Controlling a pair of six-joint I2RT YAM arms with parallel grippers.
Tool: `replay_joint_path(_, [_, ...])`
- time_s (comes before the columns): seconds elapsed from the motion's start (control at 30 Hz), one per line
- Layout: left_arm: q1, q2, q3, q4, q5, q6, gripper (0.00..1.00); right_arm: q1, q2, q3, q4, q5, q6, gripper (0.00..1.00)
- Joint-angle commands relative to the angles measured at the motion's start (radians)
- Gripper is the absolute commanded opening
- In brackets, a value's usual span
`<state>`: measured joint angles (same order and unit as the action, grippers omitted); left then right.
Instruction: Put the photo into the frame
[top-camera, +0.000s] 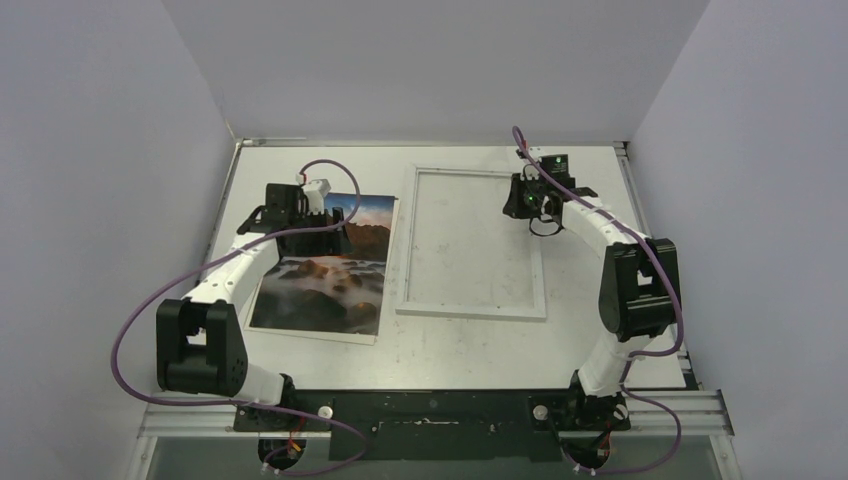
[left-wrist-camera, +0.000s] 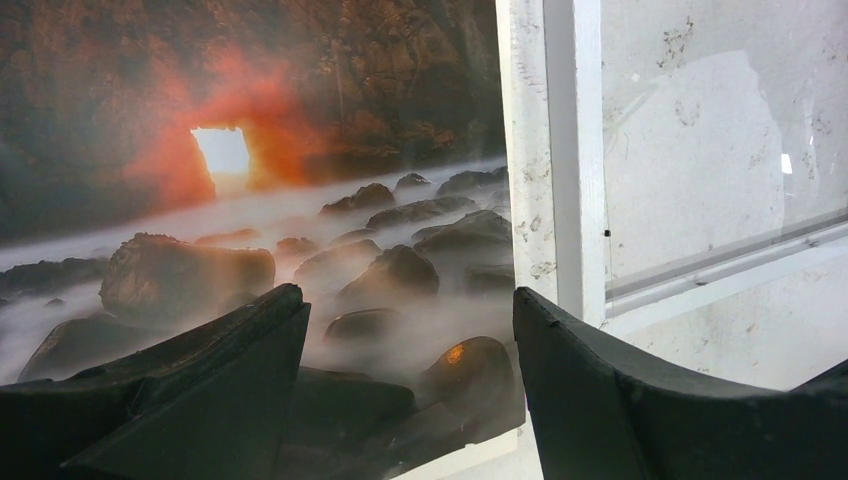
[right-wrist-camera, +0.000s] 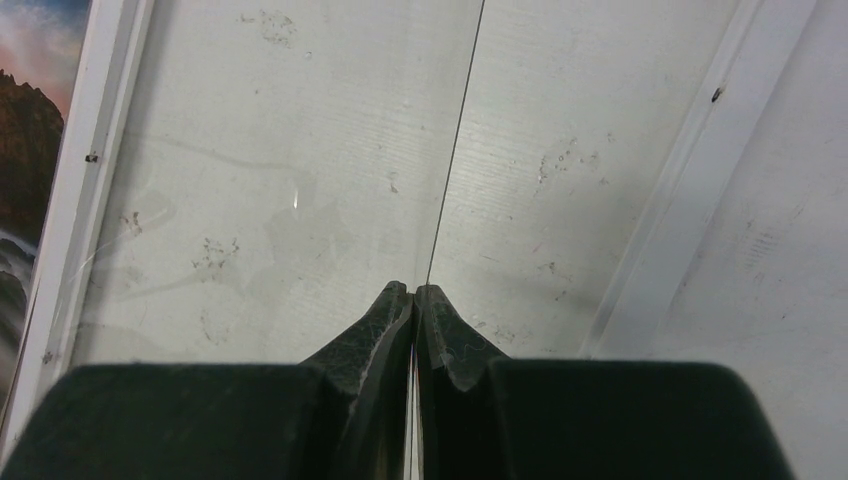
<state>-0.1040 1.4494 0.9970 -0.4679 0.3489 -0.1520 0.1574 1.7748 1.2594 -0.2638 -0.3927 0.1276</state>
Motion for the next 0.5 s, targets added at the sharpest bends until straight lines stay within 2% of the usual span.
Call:
replay_joint_path(0.0, [-0.008,-0.032,0.009,0.002,0.009,0.012,0.73,-0.001,-0.016,0.048,0.040,-0.011,-0.021,0.05])
replay_joint_path(0.47, [-0.054,-0.021,0.024,0.006,-0.006,0.014,0.73,0.002,-0.037,-0.031,0.095,-0.030,0.014,0.05])
